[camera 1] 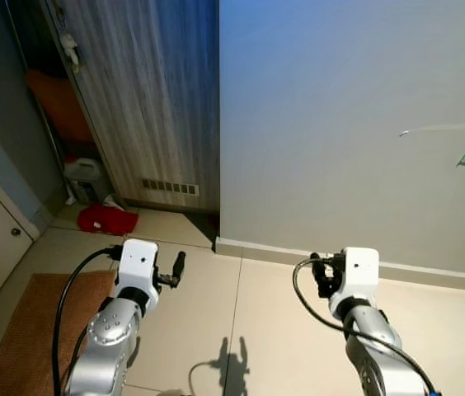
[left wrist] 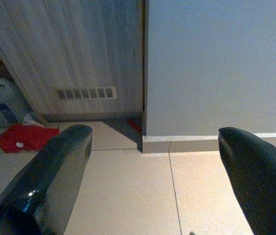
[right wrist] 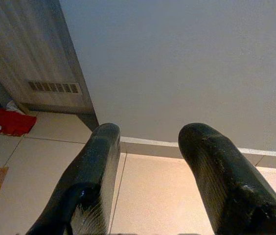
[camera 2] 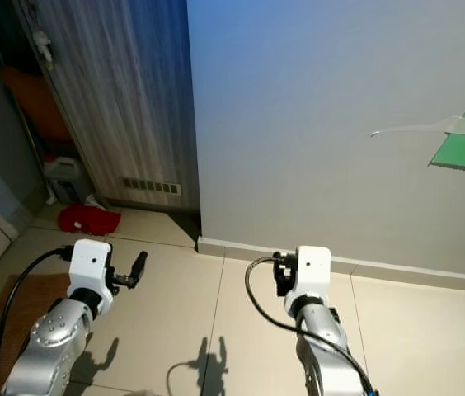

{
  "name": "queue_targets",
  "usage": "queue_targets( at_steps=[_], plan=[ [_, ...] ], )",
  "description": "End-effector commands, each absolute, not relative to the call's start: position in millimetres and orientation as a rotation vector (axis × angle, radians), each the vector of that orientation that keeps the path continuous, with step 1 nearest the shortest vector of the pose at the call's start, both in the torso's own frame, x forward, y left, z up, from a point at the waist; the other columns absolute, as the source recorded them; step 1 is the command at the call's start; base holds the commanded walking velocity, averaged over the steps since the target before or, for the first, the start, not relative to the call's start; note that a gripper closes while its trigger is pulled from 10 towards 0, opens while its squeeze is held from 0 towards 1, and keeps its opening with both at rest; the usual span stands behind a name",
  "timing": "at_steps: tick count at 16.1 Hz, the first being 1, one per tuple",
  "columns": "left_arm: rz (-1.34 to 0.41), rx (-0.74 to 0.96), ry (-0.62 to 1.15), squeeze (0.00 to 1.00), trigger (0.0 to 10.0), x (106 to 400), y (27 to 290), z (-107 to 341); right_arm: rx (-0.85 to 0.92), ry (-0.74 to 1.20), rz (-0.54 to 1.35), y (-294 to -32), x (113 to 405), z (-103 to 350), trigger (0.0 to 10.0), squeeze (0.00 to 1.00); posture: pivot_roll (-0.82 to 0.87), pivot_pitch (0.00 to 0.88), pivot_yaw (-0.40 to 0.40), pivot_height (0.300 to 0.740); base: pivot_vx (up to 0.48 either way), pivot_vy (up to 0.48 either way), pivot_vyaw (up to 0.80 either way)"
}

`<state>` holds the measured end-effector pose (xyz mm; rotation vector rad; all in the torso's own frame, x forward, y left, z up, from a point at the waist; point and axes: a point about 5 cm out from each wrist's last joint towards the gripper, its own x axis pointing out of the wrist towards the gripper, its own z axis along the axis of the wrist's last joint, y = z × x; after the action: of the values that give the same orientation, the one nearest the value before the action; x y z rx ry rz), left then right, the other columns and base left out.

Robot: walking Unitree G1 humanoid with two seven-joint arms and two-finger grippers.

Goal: Hang keys on a hook

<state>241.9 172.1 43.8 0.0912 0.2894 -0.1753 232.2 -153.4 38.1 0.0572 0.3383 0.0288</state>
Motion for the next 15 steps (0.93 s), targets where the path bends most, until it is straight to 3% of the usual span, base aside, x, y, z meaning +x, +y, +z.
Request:
queue_targets(
  at_steps=[1, 6, 11, 15],
  plan=[
    [-0.184, 0.096, 0.266, 0.00, 10.0, 242.9, 168.5, 52.9, 0.043, 0.308, 0.016, -157.4, 229.6, 45.4, 10.0, 0.00, -0.04, 0.000, -0.006, 0.740, 0.000, 0.000, 0.00],
    [-0.237, 0.144, 0.220, 0.00, 10.0, 248.7, 157.6, 61.2, 0.025, 0.281, -0.111, -175.3, 211.5, 56.4, 10.0, 0.00, -0.08, 0.000, 0.017, 0.740, 0.000, 0.000, 0.00],
    [-0.163, 0.027, 0.250, 0.00, 10.0, 250.9, 165.6, 63.6, -0.005, 0.353, 0.029, -155.7, 212.6, 43.3, 10.0, 0.00, -0.06, 0.000, 0.028, 0.740, 0.000, 0.000, 0.00],
    [-0.176, 0.114, 0.236, 0.00, 10.0, 249.0, 167.9, 63.3, -0.003, 0.336, 0.024, -154.4, 221.0, 48.6, 10.0, 0.00, -0.07, 0.000, 0.033, 0.740, 0.000, 0.000, -0.72]
  ],
)
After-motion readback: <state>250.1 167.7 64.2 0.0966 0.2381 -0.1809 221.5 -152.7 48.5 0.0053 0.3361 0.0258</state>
